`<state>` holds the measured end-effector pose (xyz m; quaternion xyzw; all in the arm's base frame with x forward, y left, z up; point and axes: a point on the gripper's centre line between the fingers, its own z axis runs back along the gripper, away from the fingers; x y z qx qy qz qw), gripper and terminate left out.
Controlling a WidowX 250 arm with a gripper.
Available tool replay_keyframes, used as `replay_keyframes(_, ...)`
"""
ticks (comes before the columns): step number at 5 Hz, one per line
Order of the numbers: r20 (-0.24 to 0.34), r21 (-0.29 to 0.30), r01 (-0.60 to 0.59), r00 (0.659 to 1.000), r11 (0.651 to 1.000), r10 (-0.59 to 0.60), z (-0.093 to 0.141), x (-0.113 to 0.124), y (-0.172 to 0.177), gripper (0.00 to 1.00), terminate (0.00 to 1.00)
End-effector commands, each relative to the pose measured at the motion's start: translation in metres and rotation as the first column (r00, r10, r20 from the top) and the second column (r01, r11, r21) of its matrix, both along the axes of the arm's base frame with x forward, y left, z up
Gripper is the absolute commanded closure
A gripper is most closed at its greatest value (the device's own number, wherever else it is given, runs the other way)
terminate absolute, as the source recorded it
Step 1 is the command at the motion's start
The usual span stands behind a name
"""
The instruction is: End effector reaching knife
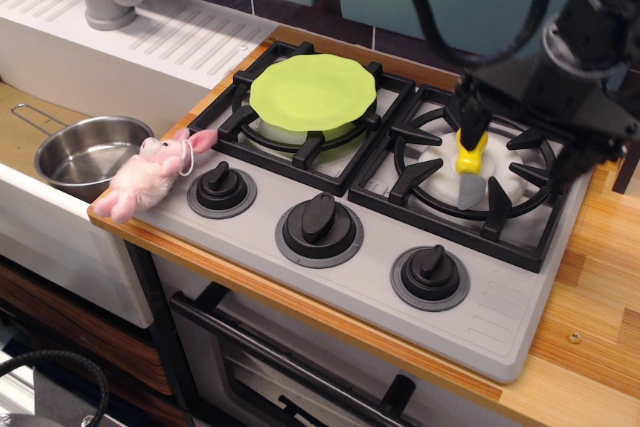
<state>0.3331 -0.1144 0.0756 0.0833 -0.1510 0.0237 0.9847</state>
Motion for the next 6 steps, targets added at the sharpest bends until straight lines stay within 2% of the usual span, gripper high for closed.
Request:
replay_keyframes(1, -0.008, 0.045, 0.041, 0.999, 0.998, -0.041, 0.051, 0.013, 0.023, 0.00, 0.00)
replay_keyframes(2, 0.012, 0.046, 0.058, 0.998, 0.997, -0.059, 0.042, 0.023, 0.032, 0.00, 0.00)
replay_keyframes(3, 0.050, 0.018, 0.057, 0.997, 0.998, -0.058, 0.023, 0.023, 0.032, 0.00, 0.00)
replay_keyframes(4, 0.080, 0.014, 0.059, 0.995, 0.998, -0.060, 0.007, 0.022, 0.036, 0.00, 0.00)
replay_keyframes(6, 0.155, -0.030, 0.017, 0.988, 0.999, -0.012, -0.025, 0.019, 0.020, 0.00, 0.00)
